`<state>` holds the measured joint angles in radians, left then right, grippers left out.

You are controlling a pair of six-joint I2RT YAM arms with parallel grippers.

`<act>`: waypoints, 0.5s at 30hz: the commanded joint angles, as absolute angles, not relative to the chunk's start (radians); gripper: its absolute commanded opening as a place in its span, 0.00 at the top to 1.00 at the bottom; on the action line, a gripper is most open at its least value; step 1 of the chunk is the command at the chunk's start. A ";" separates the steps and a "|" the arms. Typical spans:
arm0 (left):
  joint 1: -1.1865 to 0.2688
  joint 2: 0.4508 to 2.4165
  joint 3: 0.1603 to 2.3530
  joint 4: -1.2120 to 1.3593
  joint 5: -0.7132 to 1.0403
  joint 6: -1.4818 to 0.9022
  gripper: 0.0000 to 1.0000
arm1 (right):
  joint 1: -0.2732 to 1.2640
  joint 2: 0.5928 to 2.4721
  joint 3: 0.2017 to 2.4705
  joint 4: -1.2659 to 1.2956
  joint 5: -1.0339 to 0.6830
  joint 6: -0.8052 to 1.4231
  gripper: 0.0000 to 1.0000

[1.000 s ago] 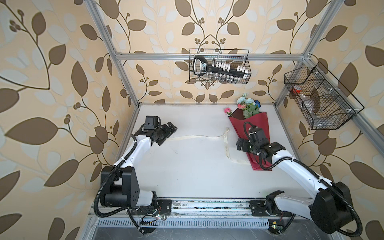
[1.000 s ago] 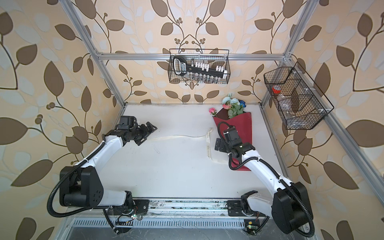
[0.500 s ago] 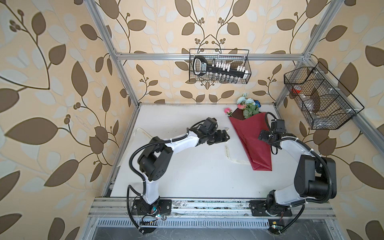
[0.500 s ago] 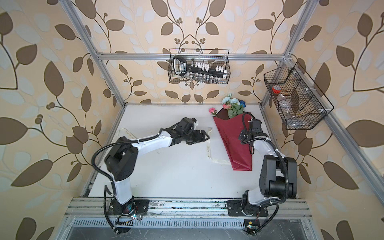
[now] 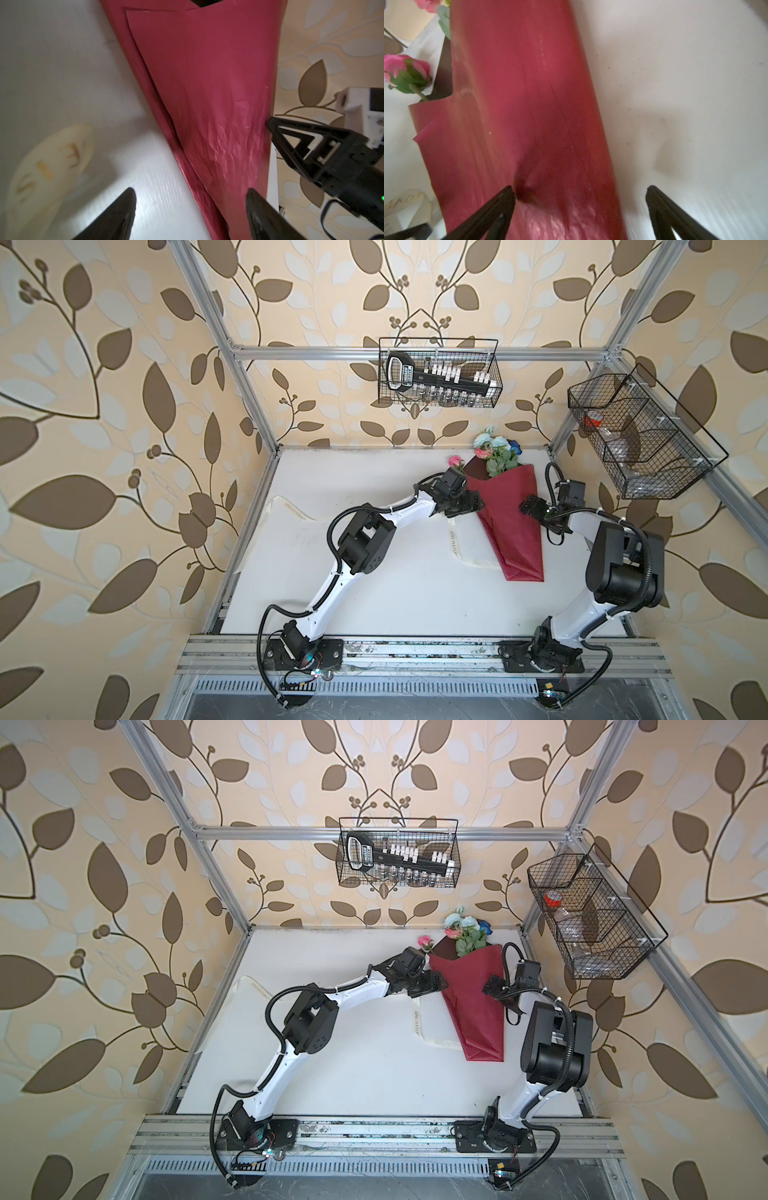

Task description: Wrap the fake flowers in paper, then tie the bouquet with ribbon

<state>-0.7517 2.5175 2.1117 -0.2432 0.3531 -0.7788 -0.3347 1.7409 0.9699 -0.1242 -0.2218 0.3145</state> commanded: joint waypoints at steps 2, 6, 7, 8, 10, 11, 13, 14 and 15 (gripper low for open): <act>-0.752 2.579 2.222 -0.306 0.365 -0.771 0.31 | -0.334 1.792 1.006 -0.099 -0.351 0.329 0.00; -0.752 2.623 2.264 -0.269 0.376 -0.784 0.46 | -0.333 1.811 1.006 -0.105 -0.407 0.340 0.01; -0.752 2.633 2.273 -0.265 0.380 -0.788 0.52 | -0.331 1.809 1.004 -0.107 -0.415 0.342 0.01; -0.752 2.640 2.276 -0.257 0.387 -0.793 0.57 | -0.328 1.805 1.001 -0.111 -0.422 0.342 0.00; -0.755 2.653 2.285 -0.242 0.401 -0.807 0.65 | -0.317 1.794 0.998 -0.128 -0.427 0.333 0.00; -0.756 2.660 2.290 -0.240 0.406 -0.811 0.70 | -0.307 1.790 1.000 -0.141 -0.422 0.326 0.01; -0.763 2.672 2.300 -0.241 0.413 -0.817 0.79 | -0.276 1.783 1.004 -0.168 -0.399 0.309 0.01; -0.767 2.677 2.302 -0.241 0.415 -0.817 0.81 | -0.260 1.780 1.006 -0.180 -0.387 0.303 0.01; -0.771 2.682 2.305 -0.240 0.416 -0.817 0.84 | -0.243 1.780 1.008 -0.191 -0.374 0.297 0.01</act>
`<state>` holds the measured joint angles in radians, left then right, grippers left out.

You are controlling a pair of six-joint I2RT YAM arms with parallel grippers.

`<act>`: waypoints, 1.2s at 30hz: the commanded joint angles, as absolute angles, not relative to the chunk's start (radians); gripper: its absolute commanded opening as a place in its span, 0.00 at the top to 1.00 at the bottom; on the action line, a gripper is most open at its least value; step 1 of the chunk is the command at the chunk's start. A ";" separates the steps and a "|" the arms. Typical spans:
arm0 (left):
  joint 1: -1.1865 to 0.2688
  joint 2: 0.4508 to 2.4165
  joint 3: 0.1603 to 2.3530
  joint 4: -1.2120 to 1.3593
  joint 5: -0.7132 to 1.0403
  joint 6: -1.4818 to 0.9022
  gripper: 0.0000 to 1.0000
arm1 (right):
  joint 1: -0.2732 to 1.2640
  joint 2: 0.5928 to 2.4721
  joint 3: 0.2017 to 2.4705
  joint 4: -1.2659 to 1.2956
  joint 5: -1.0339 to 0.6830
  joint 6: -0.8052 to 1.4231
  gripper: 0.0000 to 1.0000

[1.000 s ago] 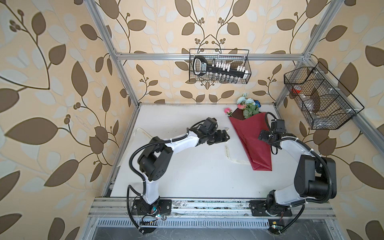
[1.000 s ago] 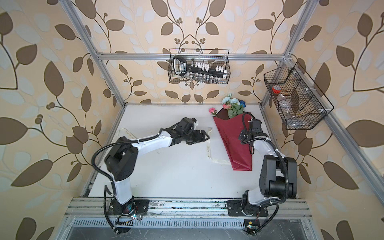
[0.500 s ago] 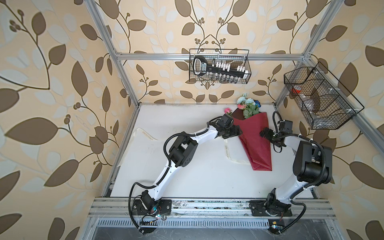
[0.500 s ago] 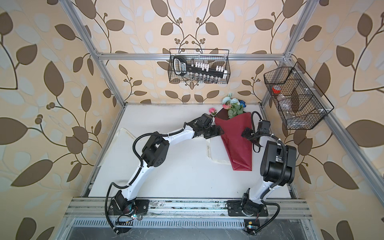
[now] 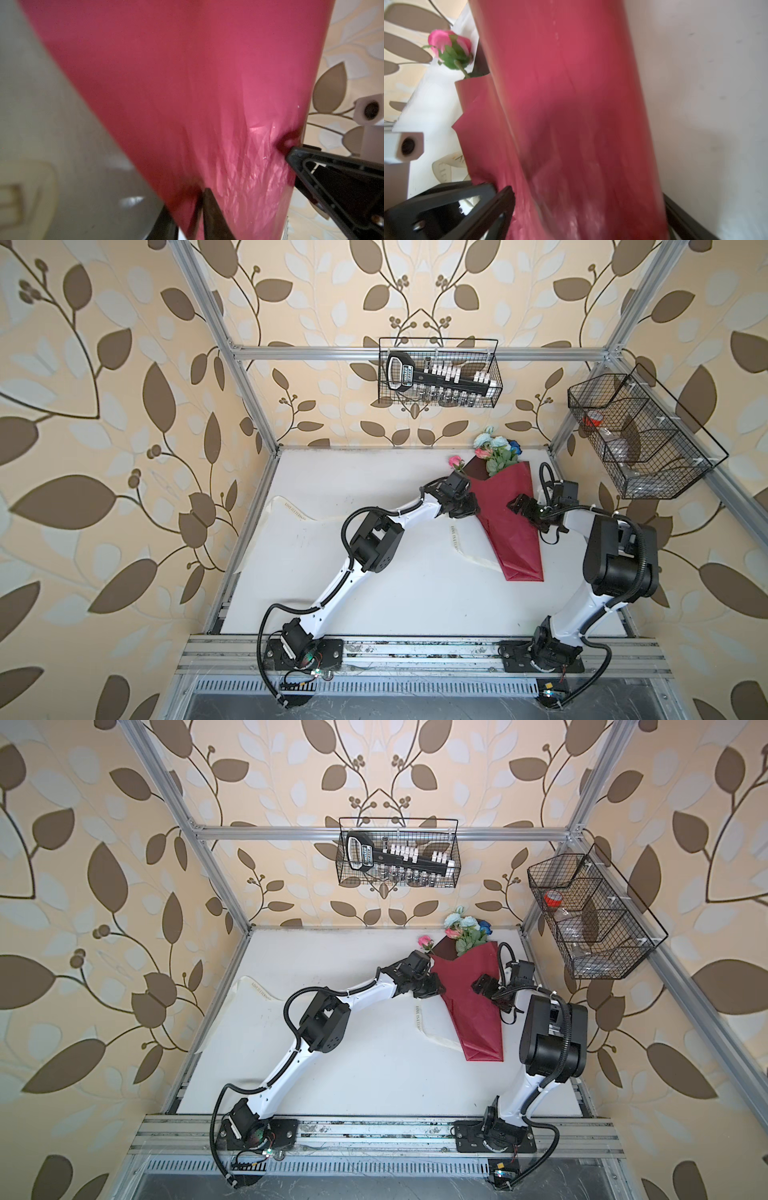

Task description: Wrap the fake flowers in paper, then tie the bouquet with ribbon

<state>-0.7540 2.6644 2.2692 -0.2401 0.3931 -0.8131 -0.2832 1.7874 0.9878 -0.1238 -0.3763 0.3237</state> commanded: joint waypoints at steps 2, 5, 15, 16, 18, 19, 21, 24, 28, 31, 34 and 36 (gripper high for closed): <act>-0.775 2.688 2.306 -0.243 0.415 -0.820 0.89 | -0.218 1.790 1.017 -0.215 -0.351 0.290 0.00; -0.781 2.693 2.306 -0.248 0.417 -0.830 0.95 | -0.187 1.815 1.037 -0.251 -0.345 0.273 0.01; -0.791 2.706 2.324 -0.254 0.423 -0.835 1.00 | -0.112 1.869 1.068 -0.324 -0.318 0.254 0.01; -0.792 2.707 2.326 -0.254 0.424 -0.836 1.00 | -0.101 1.884 1.077 -0.332 -0.312 0.252 0.01; -0.792 2.706 2.329 -0.255 0.424 -0.836 1.00 | -0.074 1.910 1.093 -0.352 -0.289 0.250 0.02; -0.792 2.706 2.329 -0.254 0.425 -0.836 1.00 | -0.061 1.923 1.103 -0.359 -0.274 0.250 0.02; -0.794 2.705 2.329 -0.255 0.425 -0.833 1.00 | -0.041 1.945 1.120 -0.378 -0.239 0.250 0.08; -0.795 2.702 2.328 -0.265 0.425 -0.828 1.00 | -0.020 1.983 1.152 -0.422 -0.174 0.252 0.28; -0.795 2.682 2.309 -0.272 0.421 -0.815 1.00 | -0.002 2.011 1.172 -0.456 -0.112 0.237 0.62; -0.793 2.651 2.288 -0.271 0.420 -0.806 1.00 | -0.002 2.004 1.167 -0.459 -0.053 0.235 0.93; -0.787 2.593 2.241 -0.267 0.418 -0.783 0.95 | -0.003 1.975 1.162 -0.459 0.004 0.229 1.00; -0.779 2.534 2.189 -0.250 0.416 -0.771 0.82 | -0.005 1.945 1.158 -0.458 0.026 0.228 1.00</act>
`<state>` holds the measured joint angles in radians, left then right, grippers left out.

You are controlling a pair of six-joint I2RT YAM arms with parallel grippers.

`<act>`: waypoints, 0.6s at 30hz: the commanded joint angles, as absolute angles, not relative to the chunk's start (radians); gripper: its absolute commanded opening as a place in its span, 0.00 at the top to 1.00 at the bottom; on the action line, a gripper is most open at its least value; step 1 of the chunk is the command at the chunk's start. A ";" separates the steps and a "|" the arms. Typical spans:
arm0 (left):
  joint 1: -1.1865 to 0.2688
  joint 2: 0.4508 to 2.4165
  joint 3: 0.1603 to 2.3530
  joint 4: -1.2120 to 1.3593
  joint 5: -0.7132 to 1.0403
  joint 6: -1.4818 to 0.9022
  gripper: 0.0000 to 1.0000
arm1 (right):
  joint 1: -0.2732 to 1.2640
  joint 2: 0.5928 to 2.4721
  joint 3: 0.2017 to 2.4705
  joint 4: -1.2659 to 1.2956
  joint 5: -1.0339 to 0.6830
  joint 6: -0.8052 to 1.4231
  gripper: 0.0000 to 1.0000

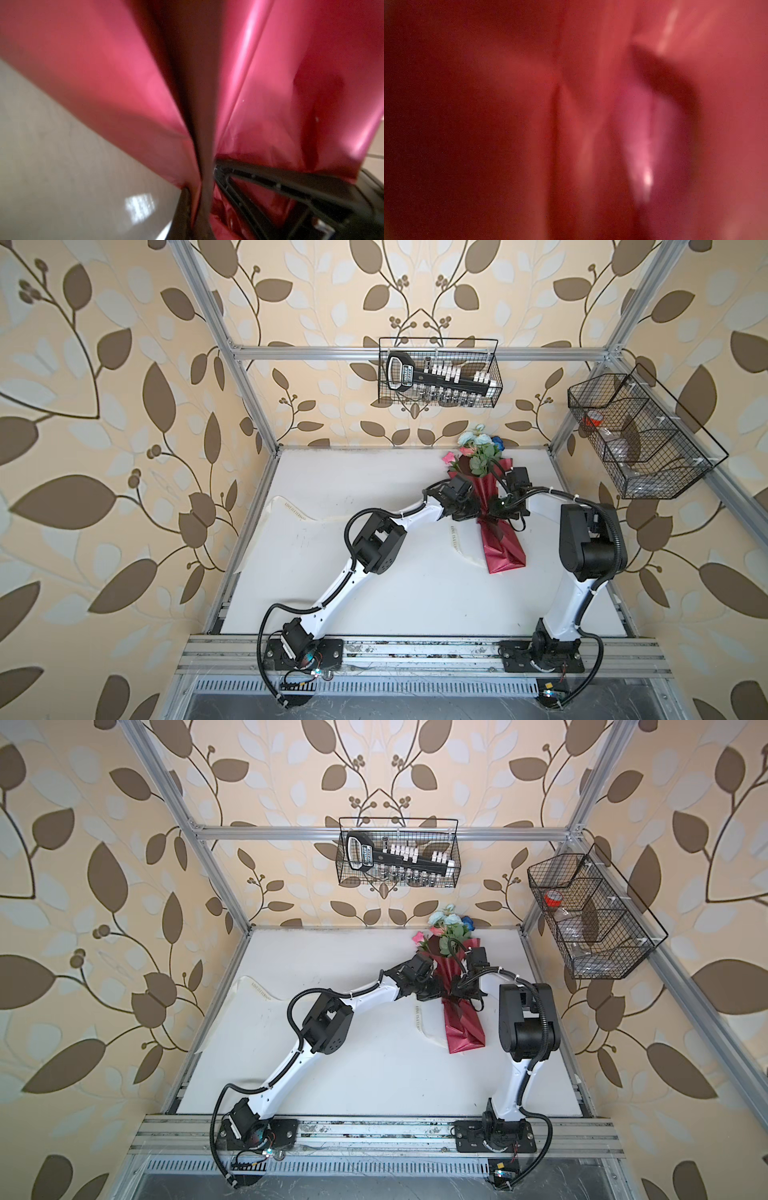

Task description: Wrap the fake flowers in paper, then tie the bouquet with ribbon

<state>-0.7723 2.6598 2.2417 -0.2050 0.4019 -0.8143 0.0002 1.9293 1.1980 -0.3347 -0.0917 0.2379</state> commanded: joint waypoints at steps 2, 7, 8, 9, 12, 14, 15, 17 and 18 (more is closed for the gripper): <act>-0.767 2.458 2.117 -0.219 0.416 -0.766 0.65 | -0.005 1.906 1.150 -0.457 0.046 0.233 1.00; -0.730 2.202 1.845 -0.127 0.378 -0.734 0.36 | -0.011 1.771 1.110 -0.432 0.045 0.258 1.00; -0.725 2.152 1.800 -0.119 0.361 -0.721 0.31 | -0.012 1.750 1.101 -0.428 0.033 0.263 1.00; -0.720 2.094 1.751 -0.119 0.337 -0.702 0.24 | -0.013 1.721 1.091 -0.423 0.014 0.267 1.00; -0.710 1.941 1.616 -0.136 0.248 -0.660 0.01 | -0.012 1.648 1.058 -0.400 -0.068 0.284 1.00; -0.703 1.847 1.527 -0.147 0.185 -0.641 0.01 | -0.012 1.601 1.033 -0.385 -0.121 0.299 1.00; -0.699 1.799 1.480 -0.149 0.154 -0.636 0.01 | -0.012 1.575 1.019 -0.373 -0.148 0.309 1.00; -0.689 1.715 1.394 -0.161 0.093 -0.635 0.01 | -0.011 1.536 0.995 -0.353 -0.206 0.328 1.00; -0.684 1.678 1.350 -0.168 0.062 -0.634 0.01 | -0.011 1.515 0.981 -0.337 -0.235 0.339 1.00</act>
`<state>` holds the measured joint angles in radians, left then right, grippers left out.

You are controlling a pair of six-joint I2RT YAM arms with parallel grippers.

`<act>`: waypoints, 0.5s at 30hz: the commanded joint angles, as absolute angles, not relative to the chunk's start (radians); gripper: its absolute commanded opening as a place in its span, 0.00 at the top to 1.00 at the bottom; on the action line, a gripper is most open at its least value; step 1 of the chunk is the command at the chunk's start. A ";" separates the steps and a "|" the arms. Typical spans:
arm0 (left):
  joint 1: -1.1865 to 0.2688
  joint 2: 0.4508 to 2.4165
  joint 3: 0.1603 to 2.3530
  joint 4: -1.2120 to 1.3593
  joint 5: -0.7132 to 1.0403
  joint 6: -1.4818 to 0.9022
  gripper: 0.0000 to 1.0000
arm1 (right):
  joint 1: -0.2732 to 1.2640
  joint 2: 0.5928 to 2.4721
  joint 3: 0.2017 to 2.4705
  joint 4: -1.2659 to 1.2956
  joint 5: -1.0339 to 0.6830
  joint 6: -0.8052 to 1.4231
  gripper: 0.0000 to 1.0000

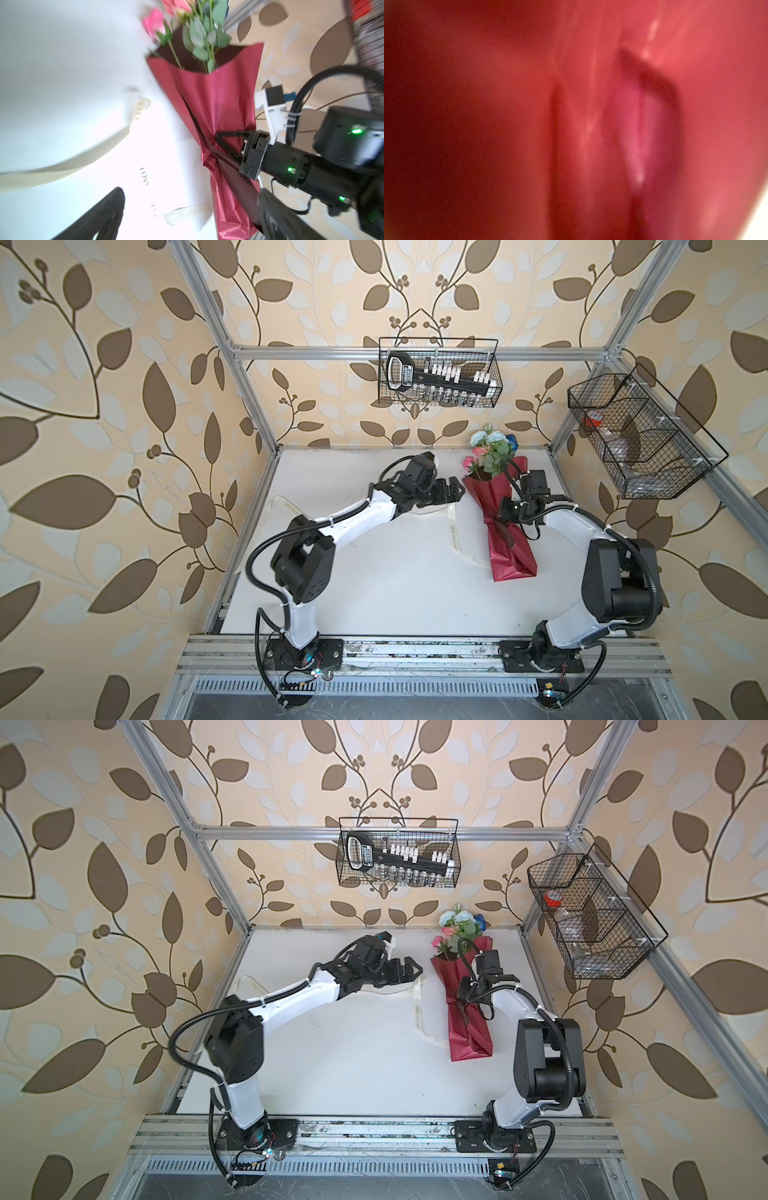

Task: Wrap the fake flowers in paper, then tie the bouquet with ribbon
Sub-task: 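Lift and rotate the wrapped cone with both grippers toward the robot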

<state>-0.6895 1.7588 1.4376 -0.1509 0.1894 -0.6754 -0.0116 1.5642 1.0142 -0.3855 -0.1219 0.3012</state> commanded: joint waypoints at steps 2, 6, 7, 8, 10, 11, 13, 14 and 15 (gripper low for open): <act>-0.672 1.597 1.268 -0.178 0.004 -0.631 0.01 | -0.007 1.482 0.958 -0.304 -0.286 0.374 1.00; -0.643 1.466 1.121 -0.188 -0.082 -0.632 0.01 | 0.023 1.436 0.928 -0.239 -0.340 0.448 1.00; -0.632 1.434 1.092 -0.194 -0.095 -0.633 0.01 | 0.035 1.427 0.923 -0.219 -0.353 0.469 1.00; -0.624 1.392 1.065 -0.202 -0.107 -0.633 0.01 | 0.047 1.419 0.920 -0.199 -0.365 0.495 1.00; -0.613 1.335 1.021 -0.225 -0.142 -0.635 0.01 | 0.080 1.413 0.922 -0.163 -0.379 0.541 1.00; -0.611 1.304 1.000 -0.237 -0.167 -0.635 0.01 | 0.102 1.415 0.927 -0.150 -0.374 0.563 1.00; -0.609 1.242 0.960 -0.256 -0.216 -0.641 0.01 | 0.154 1.423 0.940 -0.133 -0.343 0.601 1.00; -0.608 1.210 0.941 -0.268 -0.242 -0.645 0.01 | 0.184 1.430 0.946 -0.124 -0.326 0.620 1.00; -0.608 1.183 0.929 -0.281 -0.262 -0.649 0.01 | 0.211 1.436 0.950 -0.113 -0.310 0.641 1.00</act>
